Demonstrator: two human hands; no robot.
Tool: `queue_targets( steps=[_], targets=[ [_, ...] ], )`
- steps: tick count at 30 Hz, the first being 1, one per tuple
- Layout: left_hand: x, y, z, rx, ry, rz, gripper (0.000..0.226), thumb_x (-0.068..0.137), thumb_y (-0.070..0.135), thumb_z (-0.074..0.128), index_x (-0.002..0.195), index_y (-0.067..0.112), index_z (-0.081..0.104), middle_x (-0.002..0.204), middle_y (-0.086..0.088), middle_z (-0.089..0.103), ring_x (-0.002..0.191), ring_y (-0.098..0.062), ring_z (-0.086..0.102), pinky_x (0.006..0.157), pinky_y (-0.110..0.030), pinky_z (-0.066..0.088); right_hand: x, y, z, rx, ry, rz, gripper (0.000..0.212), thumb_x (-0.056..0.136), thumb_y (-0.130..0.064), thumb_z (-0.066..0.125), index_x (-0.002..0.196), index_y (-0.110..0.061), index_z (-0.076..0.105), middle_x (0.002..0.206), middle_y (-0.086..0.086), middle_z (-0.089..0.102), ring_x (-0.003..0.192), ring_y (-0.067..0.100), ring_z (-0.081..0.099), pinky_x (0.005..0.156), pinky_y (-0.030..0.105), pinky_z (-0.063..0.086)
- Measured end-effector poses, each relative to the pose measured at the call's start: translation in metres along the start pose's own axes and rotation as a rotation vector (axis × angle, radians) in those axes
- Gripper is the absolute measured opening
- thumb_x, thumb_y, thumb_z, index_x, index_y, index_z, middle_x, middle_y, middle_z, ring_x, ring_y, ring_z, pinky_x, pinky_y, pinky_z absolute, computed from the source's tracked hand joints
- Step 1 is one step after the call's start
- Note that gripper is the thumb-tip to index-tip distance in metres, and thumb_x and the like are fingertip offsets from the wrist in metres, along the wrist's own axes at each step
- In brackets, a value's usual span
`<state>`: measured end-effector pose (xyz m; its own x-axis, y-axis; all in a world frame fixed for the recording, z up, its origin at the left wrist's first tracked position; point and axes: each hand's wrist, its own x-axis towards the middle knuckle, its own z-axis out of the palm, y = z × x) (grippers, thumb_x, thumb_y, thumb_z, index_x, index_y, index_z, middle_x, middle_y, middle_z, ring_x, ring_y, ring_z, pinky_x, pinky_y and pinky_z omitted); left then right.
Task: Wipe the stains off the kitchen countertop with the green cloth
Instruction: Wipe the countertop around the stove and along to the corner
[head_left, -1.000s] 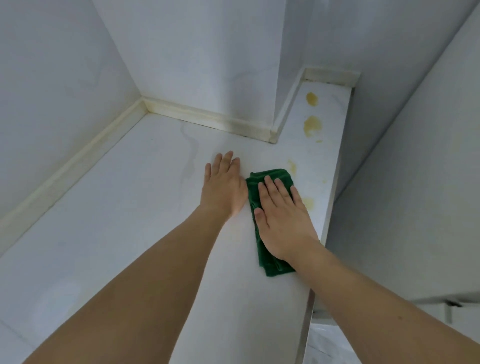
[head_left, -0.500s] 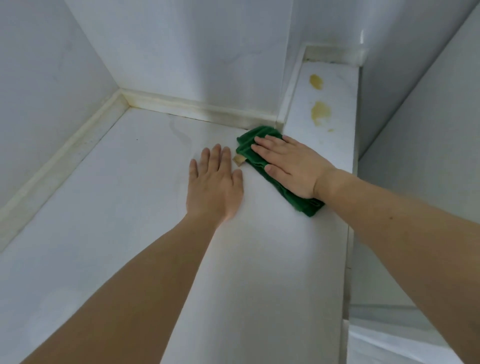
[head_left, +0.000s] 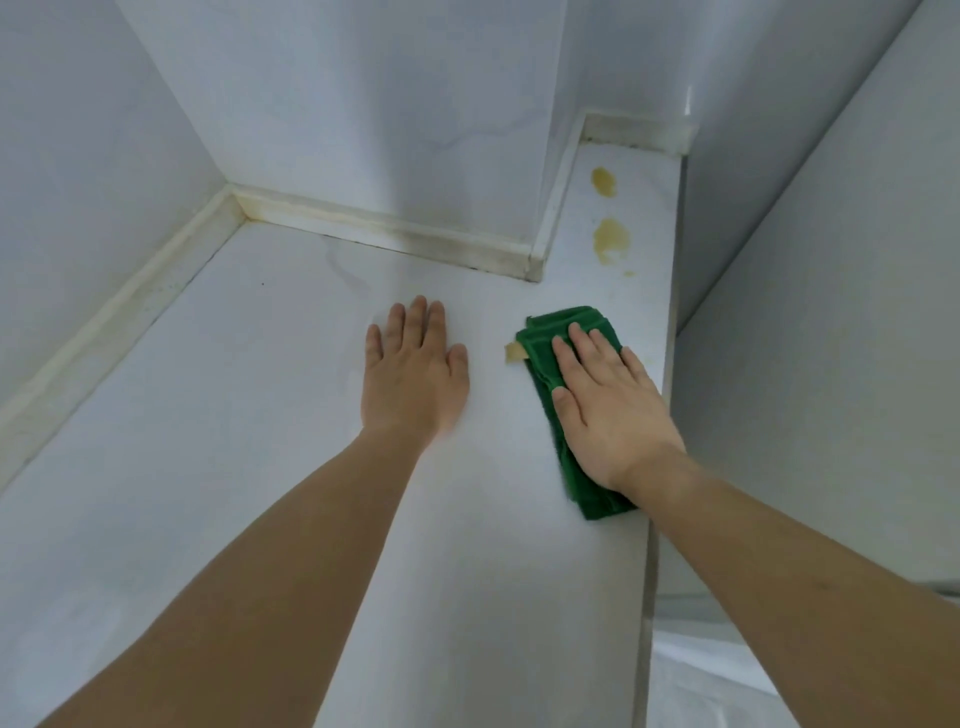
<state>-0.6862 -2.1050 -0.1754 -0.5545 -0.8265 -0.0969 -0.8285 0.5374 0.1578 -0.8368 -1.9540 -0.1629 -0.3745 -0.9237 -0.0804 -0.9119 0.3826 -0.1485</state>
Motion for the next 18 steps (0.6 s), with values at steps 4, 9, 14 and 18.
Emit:
queue_targets(
  steps=[4, 9, 14, 18],
  targets=[
    [0.001, 0.000, 0.002, 0.006, 0.022, -0.004, 0.062, 0.102, 0.042, 0.010, 0.158, 0.019, -0.003, 0.166, 0.000, -0.006, 0.152, -0.020, -0.010, 0.123, -0.044, -0.005, 0.043, 0.003, 0.002, 0.013, 0.088, 0.329, 0.060, 0.100, -0.036, 0.013, 0.155, -0.015, 0.003, 0.163, 0.004, -0.003, 0.149, 0.018, -0.004, 0.121, 0.041, -0.003],
    [0.003, 0.000, 0.005, 0.001, 0.030, 0.000, 0.061, 0.103, 0.042, 0.010, 0.158, 0.020, -0.005, 0.166, 0.001, -0.009, 0.152, -0.019, -0.012, 0.123, -0.043, -0.007, 0.096, 0.004, 0.001, 0.065, 0.125, 0.590, 0.061, 0.099, -0.032, 0.015, 0.154, -0.007, 0.003, 0.162, 0.012, -0.001, 0.149, 0.027, -0.002, 0.120, 0.046, -0.004],
    [0.003, -0.002, 0.007, -0.003, 0.047, 0.002, 0.062, 0.102, 0.042, 0.010, 0.158, 0.020, -0.004, 0.166, 0.001, -0.008, 0.152, -0.019, -0.012, 0.123, -0.043, -0.006, 0.144, 0.014, -0.005, 0.082, 0.133, 0.612, 0.062, 0.099, -0.031, 0.016, 0.154, -0.006, 0.004, 0.162, 0.014, 0.000, 0.149, 0.031, -0.001, 0.119, 0.049, -0.003],
    [0.002, -0.002, 0.007, -0.007, 0.030, 0.005, 0.063, 0.101, 0.043, 0.009, 0.158, 0.021, -0.005, 0.166, 0.002, -0.009, 0.152, -0.018, -0.013, 0.123, -0.044, -0.007, 0.146, 0.015, -0.005, 0.101, 0.185, 0.552, 0.061, 0.100, -0.031, 0.016, 0.154, -0.005, 0.006, 0.162, 0.013, 0.004, 0.149, 0.029, 0.003, 0.120, 0.047, -0.002]
  ],
)
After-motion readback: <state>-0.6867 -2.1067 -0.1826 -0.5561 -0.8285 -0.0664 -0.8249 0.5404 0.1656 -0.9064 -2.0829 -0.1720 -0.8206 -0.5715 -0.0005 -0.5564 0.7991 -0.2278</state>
